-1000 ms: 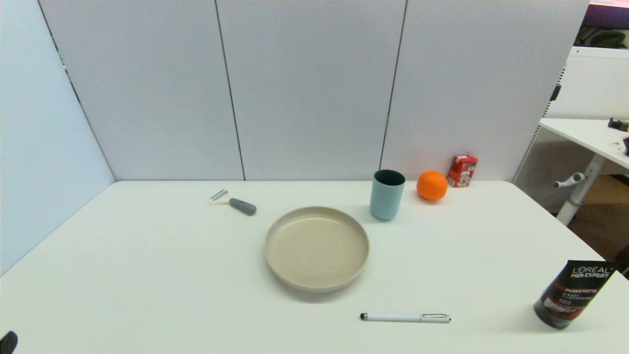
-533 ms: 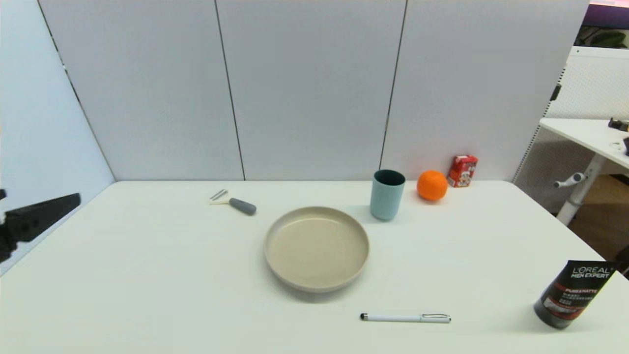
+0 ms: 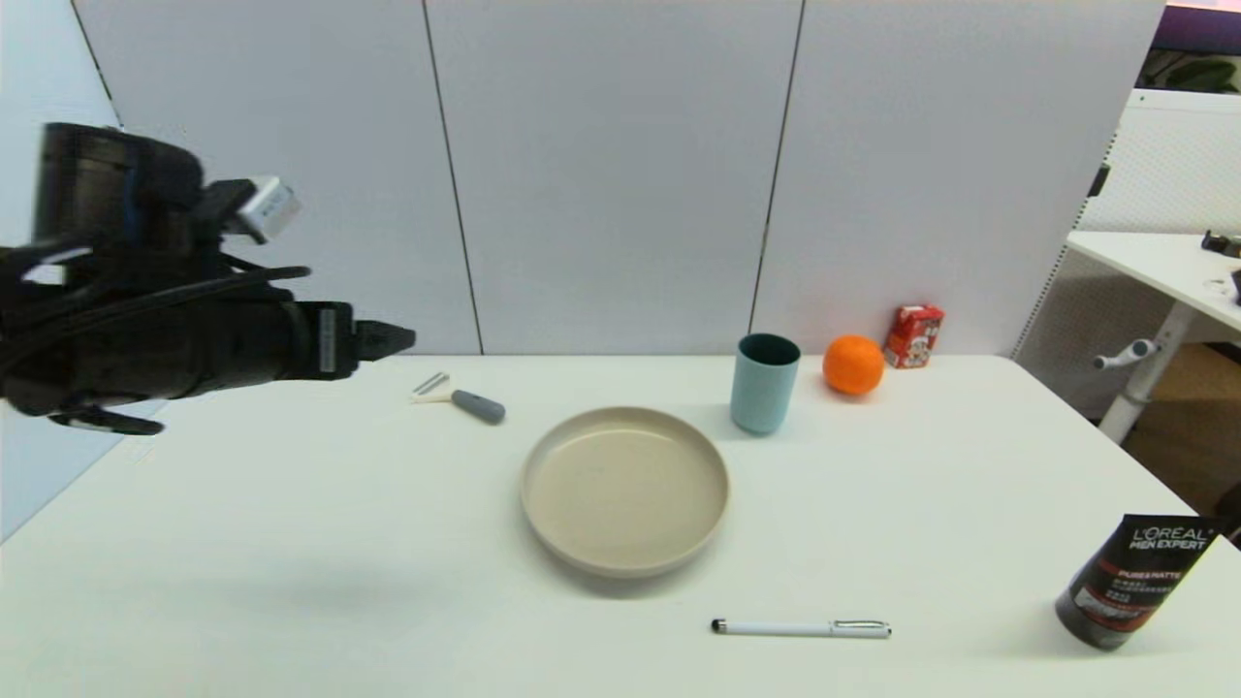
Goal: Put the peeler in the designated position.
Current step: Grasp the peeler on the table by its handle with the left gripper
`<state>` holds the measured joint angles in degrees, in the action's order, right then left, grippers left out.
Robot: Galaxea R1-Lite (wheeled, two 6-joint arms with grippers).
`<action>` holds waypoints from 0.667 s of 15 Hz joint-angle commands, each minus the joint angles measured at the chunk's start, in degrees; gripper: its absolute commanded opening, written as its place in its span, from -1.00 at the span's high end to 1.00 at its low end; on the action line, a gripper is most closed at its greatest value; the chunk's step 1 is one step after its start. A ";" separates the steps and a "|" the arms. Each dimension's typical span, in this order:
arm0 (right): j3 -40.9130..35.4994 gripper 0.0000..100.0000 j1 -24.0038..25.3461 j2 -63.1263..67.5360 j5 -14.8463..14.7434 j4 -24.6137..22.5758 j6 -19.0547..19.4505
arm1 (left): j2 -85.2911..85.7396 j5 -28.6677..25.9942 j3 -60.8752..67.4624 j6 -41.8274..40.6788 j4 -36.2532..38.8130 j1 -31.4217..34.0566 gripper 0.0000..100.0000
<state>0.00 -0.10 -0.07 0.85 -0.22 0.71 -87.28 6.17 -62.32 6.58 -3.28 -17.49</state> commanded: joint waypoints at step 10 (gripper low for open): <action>0.00 -1.00 0.01 0.07 0.03 -0.04 0.08 | -30.05 19.50 -22.41 9.94 -9.29 -9.31 -1.00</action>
<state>0.00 -0.10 -0.07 0.82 -0.24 0.74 -114.06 25.41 -83.49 14.67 -10.93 -26.76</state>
